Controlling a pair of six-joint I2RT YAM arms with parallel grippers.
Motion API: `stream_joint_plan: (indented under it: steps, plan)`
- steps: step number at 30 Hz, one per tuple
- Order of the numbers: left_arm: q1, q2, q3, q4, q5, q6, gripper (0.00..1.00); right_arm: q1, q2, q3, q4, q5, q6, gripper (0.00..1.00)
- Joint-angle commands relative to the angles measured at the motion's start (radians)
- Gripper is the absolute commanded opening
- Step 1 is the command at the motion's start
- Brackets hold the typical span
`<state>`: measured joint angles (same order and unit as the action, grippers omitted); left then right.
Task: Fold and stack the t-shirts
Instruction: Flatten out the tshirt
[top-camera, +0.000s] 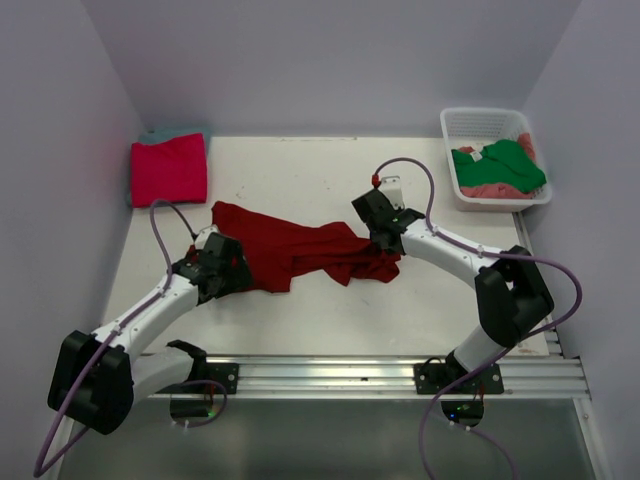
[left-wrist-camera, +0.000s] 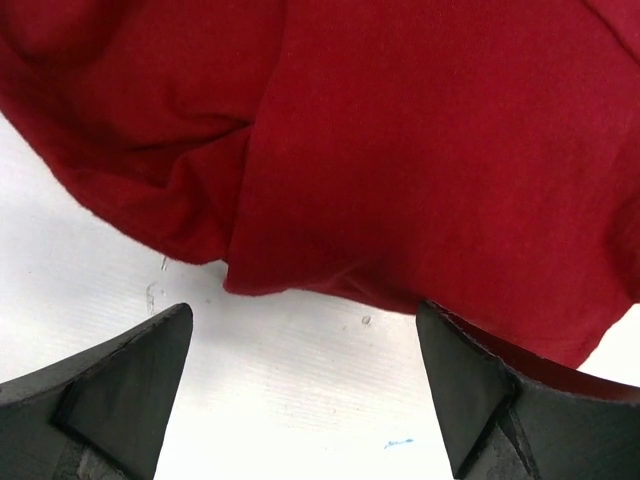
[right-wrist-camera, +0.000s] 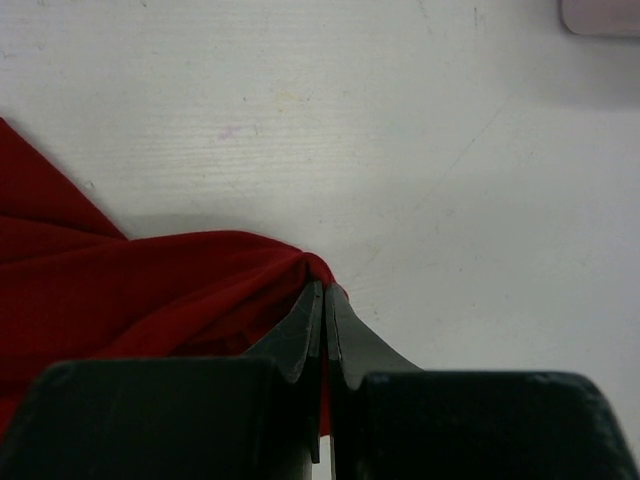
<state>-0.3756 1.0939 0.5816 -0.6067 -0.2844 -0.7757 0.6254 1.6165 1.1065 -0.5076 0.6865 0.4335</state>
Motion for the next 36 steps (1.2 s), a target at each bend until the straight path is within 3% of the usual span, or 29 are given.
stream_joint_plan:
  steps: [1, 4, 13, 23, 30, 36]
  plan:
    - [-0.005, -0.006, -0.028, 0.119, -0.035, 0.001, 0.96, -0.004, -0.018, -0.01, 0.018, 0.004, 0.014, 0.0]
    - [-0.005, -0.028, -0.08, 0.218, -0.036, 0.021, 0.95, -0.006, -0.023, -0.017, 0.018, 0.005, 0.016, 0.0]
    - [-0.005, -0.019, -0.106, 0.265, -0.07, 0.05, 0.94, -0.006, -0.029, -0.027, 0.015, 0.004, 0.02, 0.0]
    - [-0.005, -0.046, -0.187, 0.424, -0.026, 0.101, 0.93, -0.006, -0.03, -0.031, 0.011, -0.001, 0.019, 0.0]
    - [-0.005, -0.081, -0.203, 0.453, 0.056, 0.11, 0.8, -0.006, -0.026, -0.036, 0.009, -0.002, 0.022, 0.0]
    - [-0.005, -0.138, -0.169, 0.368, 0.12, 0.102, 0.74, -0.004, -0.018, -0.031, 0.007, -0.001, 0.025, 0.0]
